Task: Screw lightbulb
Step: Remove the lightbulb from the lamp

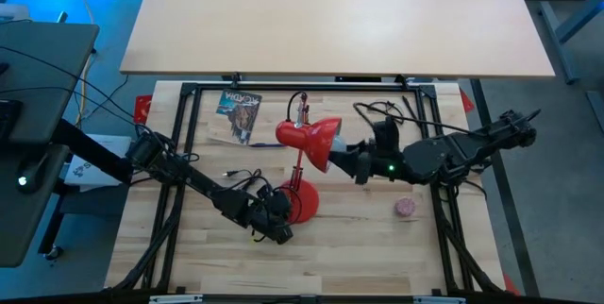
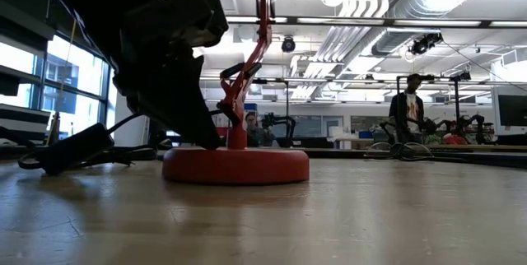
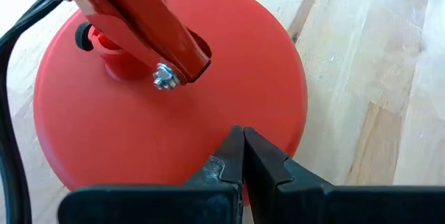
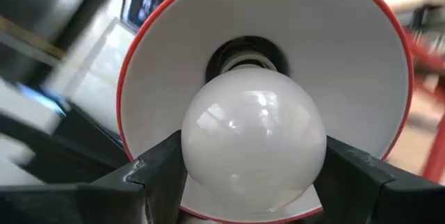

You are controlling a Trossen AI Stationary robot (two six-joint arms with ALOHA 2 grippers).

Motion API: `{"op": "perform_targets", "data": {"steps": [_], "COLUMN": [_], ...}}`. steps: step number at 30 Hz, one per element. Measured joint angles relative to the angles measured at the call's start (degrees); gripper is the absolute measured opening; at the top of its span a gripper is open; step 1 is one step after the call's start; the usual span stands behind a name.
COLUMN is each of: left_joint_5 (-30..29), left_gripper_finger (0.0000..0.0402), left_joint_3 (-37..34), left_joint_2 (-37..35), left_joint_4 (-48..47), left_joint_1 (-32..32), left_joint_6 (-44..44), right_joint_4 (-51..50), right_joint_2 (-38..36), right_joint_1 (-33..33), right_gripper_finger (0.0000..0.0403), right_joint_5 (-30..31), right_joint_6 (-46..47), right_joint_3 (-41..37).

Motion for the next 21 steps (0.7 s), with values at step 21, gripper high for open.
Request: {"op": "perform_targets", "data": {"steps": [21], "left_joint_5": [-0.7], "left_gripper_finger": [0.0], "left_joint_3": [0.0], "left_joint_2": [0.0], "left_joint_4": [0.1], "left_joint_1": [-0.1], "left_joint_6": [2.5], "right_joint_4": [0.4], "right_joint_2": [-0.2], "right_joint_1": [0.0], "right_gripper_finger": [0.0255], "right_joint_5": [-2.7], "right_joint_6": [36.2], "right_joint_3": [0.1]}}
